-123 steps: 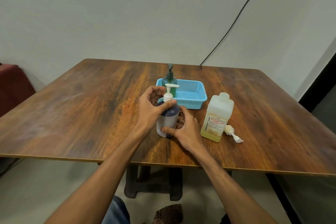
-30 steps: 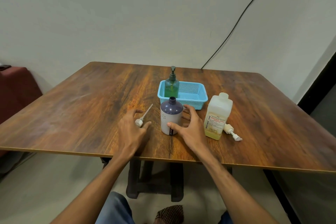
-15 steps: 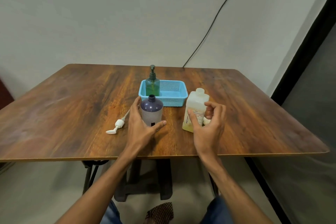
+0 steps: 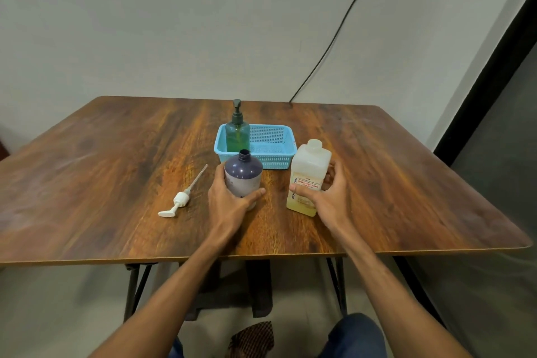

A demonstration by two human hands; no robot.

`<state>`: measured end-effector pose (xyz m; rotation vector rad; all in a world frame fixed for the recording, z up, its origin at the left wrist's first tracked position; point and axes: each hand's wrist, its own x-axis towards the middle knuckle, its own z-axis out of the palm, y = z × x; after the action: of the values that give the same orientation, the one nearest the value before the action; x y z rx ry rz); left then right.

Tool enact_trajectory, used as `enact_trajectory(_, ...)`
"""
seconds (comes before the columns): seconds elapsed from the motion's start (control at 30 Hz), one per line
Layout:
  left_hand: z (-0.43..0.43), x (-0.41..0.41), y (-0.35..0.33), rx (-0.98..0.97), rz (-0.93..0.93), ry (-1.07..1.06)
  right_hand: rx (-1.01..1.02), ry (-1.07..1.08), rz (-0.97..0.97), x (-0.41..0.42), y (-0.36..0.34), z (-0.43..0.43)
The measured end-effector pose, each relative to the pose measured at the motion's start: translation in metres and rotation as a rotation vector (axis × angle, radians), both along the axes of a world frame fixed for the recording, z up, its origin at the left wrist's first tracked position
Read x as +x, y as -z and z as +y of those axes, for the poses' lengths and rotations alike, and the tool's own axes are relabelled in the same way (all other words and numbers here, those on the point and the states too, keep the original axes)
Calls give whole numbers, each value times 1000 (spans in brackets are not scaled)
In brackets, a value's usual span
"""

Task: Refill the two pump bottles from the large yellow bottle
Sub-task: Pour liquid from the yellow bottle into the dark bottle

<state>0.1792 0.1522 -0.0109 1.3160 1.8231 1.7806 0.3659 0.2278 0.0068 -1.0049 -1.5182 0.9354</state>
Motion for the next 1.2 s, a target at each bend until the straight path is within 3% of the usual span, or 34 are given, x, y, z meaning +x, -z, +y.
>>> enact_trajectory(0.33,-1,-22,-11,-11,16,43,234,-16,-289,-14,-27,9)
enact_trajectory(0.73,10,-37,-30,-22,75,77,569,88,-812,-33,-85,35)
enact_trajectory(1.2,14,-39,-44,-40,135,81,714,202,-1081,-32,-112,25)
